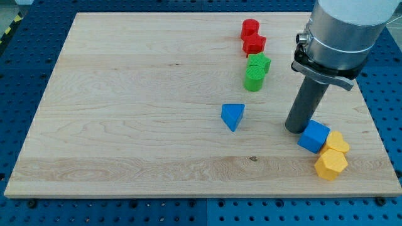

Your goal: Slide the blue triangle towards bottom right

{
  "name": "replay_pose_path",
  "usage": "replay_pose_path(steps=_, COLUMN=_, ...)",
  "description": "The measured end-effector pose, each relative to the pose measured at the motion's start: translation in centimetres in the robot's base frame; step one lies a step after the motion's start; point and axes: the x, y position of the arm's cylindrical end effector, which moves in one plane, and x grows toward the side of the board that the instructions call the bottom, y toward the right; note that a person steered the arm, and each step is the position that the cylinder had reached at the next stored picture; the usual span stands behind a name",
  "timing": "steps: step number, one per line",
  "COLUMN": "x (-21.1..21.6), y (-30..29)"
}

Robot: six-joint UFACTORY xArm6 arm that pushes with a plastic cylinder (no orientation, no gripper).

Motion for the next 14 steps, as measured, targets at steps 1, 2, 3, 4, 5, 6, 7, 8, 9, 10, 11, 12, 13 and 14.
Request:
replay_pose_path(steps=1, x=-0.1, y=-5.4)
replay_pose_path(steps=2, x=-2.4, y=-8.4)
replay_pose_path(steps=3, x=-4.2, y=-10.7)
replay_pose_path(steps=4, x=-4.3, y=-12.1)
replay_pose_path(steps=5, x=-4.9, y=-12.9)
replay_pose_path(steps=6, x=-4.9, y=-16.0)
replay_pose_path(steps=7, x=-5.0, y=-17.2)
replay_pose_path(steps=8, x=-5.2, y=-18.2)
replay_pose_path(steps=9, x=-3.9, y=-19.6)
replay_pose_path(steps=10, x=-0.8, y=-19.6)
replay_pose_path(steps=11, x=2.0, y=-19.6)
replay_pose_path(steps=12, x=2.8, y=-19.6)
replay_pose_path(steps=13, x=2.9, y=-19.5)
replay_pose_path(steps=14, x=4.2, y=-17.2)
